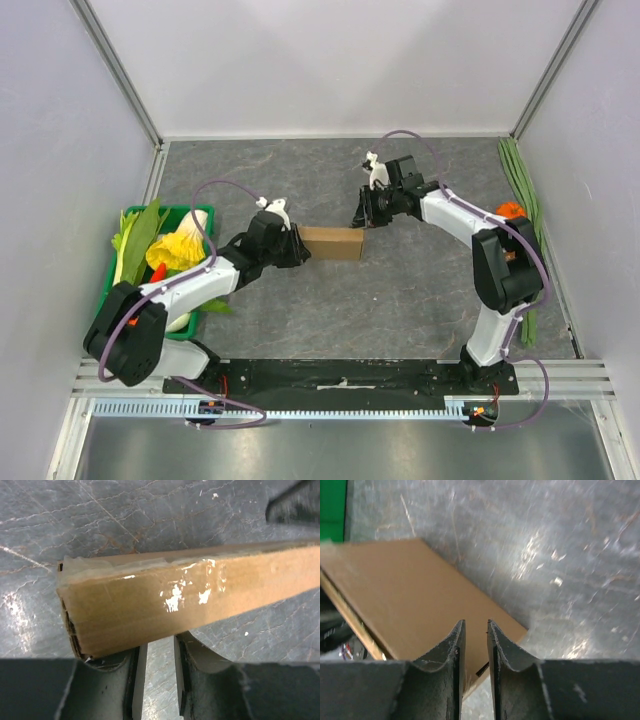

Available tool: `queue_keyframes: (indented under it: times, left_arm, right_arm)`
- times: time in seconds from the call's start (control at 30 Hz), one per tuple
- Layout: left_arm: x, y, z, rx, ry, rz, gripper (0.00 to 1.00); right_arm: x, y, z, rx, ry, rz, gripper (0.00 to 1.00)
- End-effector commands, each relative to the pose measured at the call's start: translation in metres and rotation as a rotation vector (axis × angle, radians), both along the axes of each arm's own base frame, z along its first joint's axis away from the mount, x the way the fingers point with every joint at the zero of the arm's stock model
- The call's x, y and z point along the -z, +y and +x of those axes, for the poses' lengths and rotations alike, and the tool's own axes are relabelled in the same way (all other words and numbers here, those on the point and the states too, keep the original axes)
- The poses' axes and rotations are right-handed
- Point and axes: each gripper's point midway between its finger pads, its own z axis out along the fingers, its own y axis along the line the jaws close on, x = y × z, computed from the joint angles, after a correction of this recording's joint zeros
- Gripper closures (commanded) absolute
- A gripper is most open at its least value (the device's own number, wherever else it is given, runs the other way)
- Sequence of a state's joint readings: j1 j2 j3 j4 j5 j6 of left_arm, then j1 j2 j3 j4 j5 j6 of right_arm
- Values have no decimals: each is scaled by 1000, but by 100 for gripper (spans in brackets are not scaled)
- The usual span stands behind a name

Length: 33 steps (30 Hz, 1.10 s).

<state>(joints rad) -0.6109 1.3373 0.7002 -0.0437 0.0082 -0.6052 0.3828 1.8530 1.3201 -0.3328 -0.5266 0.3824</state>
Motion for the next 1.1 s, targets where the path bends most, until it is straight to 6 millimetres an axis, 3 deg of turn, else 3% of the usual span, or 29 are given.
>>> queue_keyframes:
  times: [0.0, 0.07, 0.13, 0.3, 0.37, 0.53, 0.63, 0.7, 0.77, 0.8, 0.93, 1.07]
  left_arm:
    - [-26, -19, 27, 74, -52, -121, 66]
    - [-22, -24, 30, 105, -33, -146, 66]
    - [-21, -29, 32, 119, -23, -166, 66]
    - [0, -37, 28, 139, 58, -207, 66]
    - [-9, -54, 23, 243, 21, -303, 66]
    - [4, -69, 18, 319, 84, -371, 69]
    - [8, -53, 20, 248, 97, -335, 71]
    - [24, -25, 26, 110, 148, -232, 71]
    - [23, 2, 38, -17, 126, -143, 71]
    - [28, 14, 31, -55, 170, -87, 70]
    - [23, 48, 34, -167, 151, 50, 62]
    - [12, 69, 38, -231, 133, 62, 58]
  right_arm:
    - [-27, 7, -38, -107, -18, 54, 71]
    - [-27, 13, -50, -130, -24, 46, 71]
    - [-23, 16, -49, -115, -35, 22, 71]
    - [-26, 52, -50, -117, -64, 62, 71]
    - [-18, 64, -55, -111, -71, 35, 71]
    - [-2, 81, -58, -73, -51, 5, 73]
    - [-4, 86, -57, -50, -80, -15, 73]
    - [-5, 83, -52, -16, -96, -35, 73]
    - [-8, 80, -47, 20, -117, -54, 73]
    - [-9, 77, -45, 32, -119, -59, 73]
    - [-3, 71, -40, 73, -108, -110, 70]
    - [5, 60, -40, 104, -118, -203, 66]
